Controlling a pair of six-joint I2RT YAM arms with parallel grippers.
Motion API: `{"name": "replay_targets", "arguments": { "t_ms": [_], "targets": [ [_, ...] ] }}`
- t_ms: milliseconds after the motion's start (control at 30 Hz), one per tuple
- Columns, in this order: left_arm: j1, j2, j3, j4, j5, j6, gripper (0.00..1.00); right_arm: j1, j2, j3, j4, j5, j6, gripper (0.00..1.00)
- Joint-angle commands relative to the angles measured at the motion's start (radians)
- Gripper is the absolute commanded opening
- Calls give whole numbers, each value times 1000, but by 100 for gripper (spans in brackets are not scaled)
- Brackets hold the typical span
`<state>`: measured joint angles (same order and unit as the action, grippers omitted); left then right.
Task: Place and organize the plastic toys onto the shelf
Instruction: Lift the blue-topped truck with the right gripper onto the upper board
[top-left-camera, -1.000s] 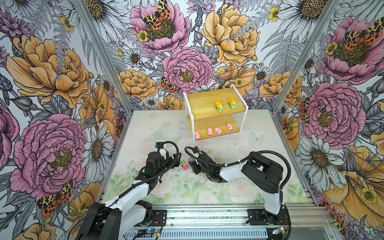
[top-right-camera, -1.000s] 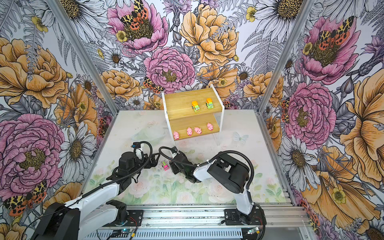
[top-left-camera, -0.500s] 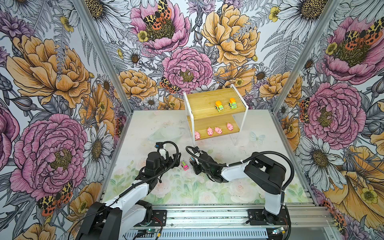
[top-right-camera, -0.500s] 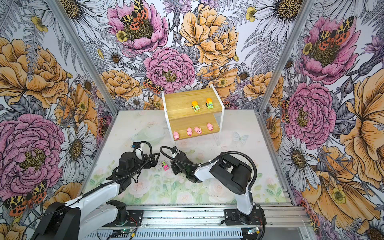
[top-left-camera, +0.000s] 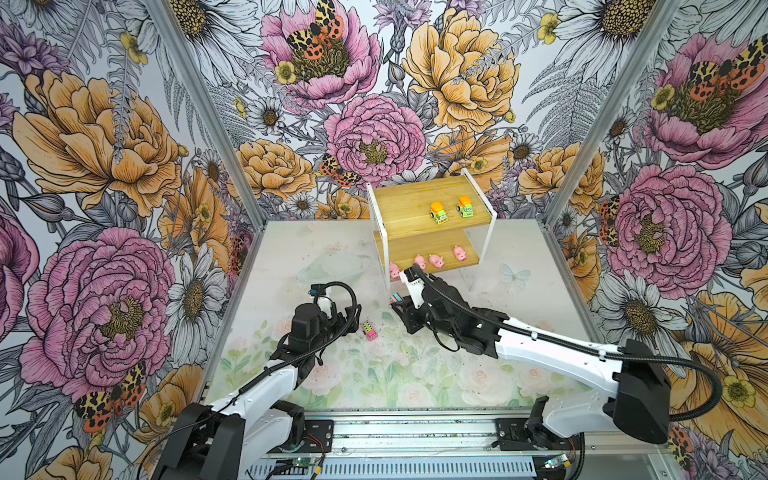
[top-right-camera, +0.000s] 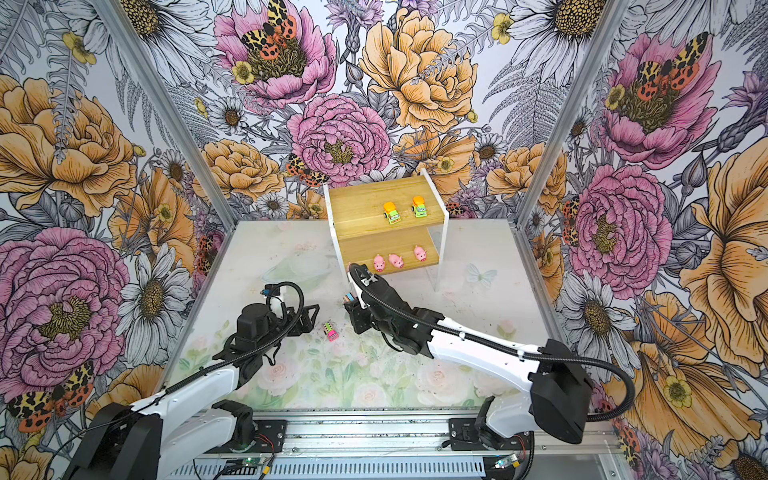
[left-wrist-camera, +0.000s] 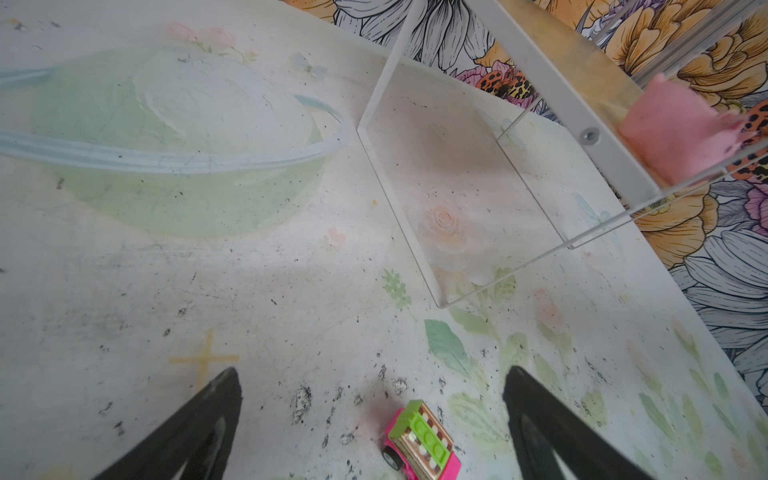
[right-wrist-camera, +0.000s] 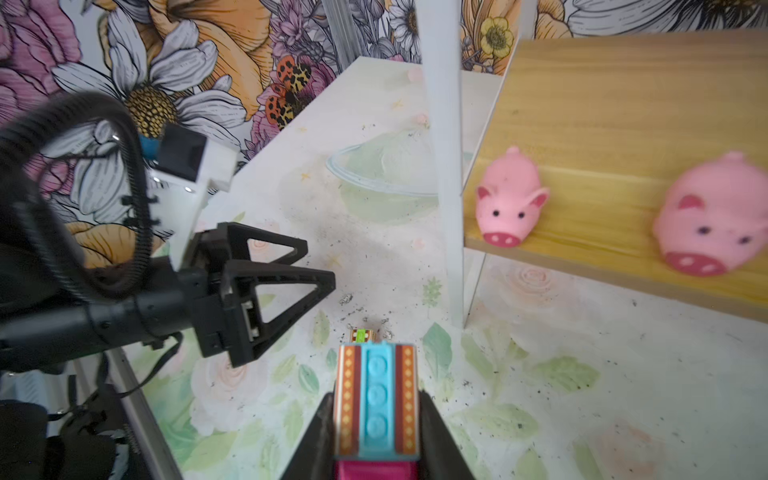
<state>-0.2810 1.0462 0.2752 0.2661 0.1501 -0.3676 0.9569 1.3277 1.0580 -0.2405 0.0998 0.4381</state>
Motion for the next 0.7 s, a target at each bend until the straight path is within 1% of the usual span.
{"name": "replay_targets", "arguments": {
  "t_ms": [0, 133, 200, 300, 400, 500, 533, 667],
  "targets": [
    [8, 9, -2, 20, 24, -7, 99, -5, -68, 130, -216, 44, 15, 24],
    [9, 10, 3, 16, 31, -4, 99, -33, -38, 337, -330, 106, -32, 24],
    [9, 10, 3, 15, 33, -3, 99, -59, 11, 458, -379, 148, -70, 24],
    [9, 6, 3, 13, 36, -5, 99, -113, 107, 650, -433, 173, -96, 24],
    [10, 2, 0, 12, 36, -5, 99, -150, 201, 793, -460, 231, -117, 23],
    [11, -2, 0, 11, 37, -4, 99, -158, 283, 899, -470, 287, -128, 23],
    [10, -2, 1, 11, 37, -5, 99, -185, 301, 925, -473, 291, -128, 24],
    [10, 1, -1, 13, 40, -6, 99, -211, 366, 995, -481, 293, -115, 24]
  ]
}}
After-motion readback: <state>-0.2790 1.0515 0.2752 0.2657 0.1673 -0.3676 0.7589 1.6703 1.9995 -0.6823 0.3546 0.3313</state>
